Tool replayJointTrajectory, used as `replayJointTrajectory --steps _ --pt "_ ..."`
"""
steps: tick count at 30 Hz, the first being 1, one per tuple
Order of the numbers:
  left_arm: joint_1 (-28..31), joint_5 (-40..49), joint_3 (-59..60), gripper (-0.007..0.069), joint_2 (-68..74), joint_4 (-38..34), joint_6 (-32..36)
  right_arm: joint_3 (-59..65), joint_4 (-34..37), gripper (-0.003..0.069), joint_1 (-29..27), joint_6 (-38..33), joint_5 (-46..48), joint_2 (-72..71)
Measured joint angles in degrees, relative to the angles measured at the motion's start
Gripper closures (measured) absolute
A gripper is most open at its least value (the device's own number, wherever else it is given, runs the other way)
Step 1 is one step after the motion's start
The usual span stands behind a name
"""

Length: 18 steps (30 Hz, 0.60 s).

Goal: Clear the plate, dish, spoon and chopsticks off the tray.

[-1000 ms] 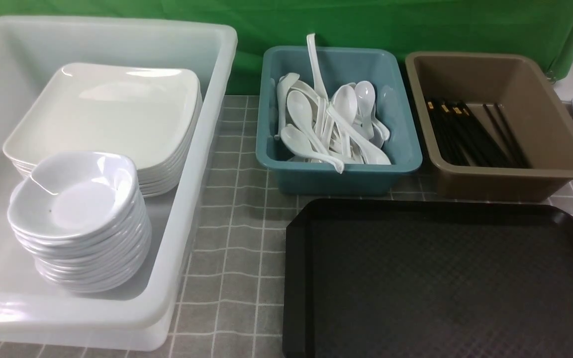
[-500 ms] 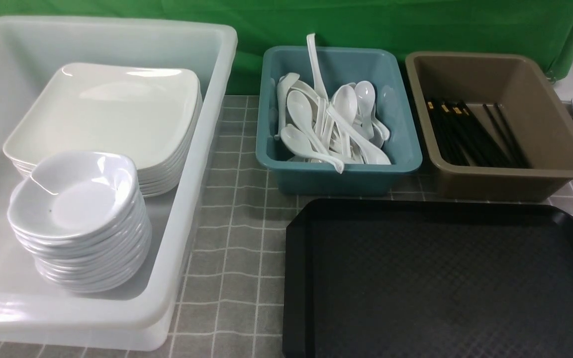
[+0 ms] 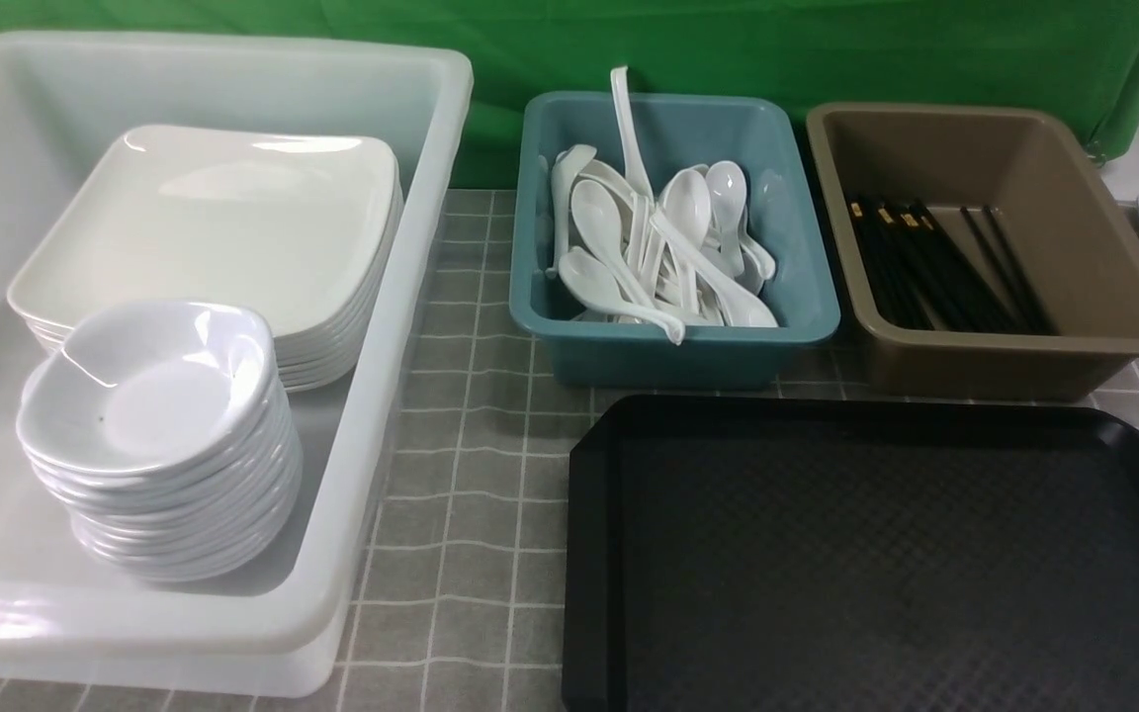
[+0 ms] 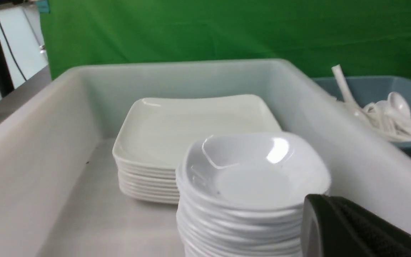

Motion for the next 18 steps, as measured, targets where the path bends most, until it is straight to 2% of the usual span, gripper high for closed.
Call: replayJointTrajectory --steps 3,7,18 --pt "0.0 -0.9 4.3 0.0621 0.0 2.4 -1.1 0.0 0.0 0.0517 0.0 0.0 -0.2 0.0" --pt "0.0 0.3 4.5 0.0621 -0.2 4.9 -1.7 0.0 0.0 0.0515 0.0 0.0 -0.2 0.0" --pt "0.0 -0.4 4.5 0.0621 -0.3 5.7 -1.8 0.0 0.0 0.0490 0.0 0.0 -0.2 0.0"
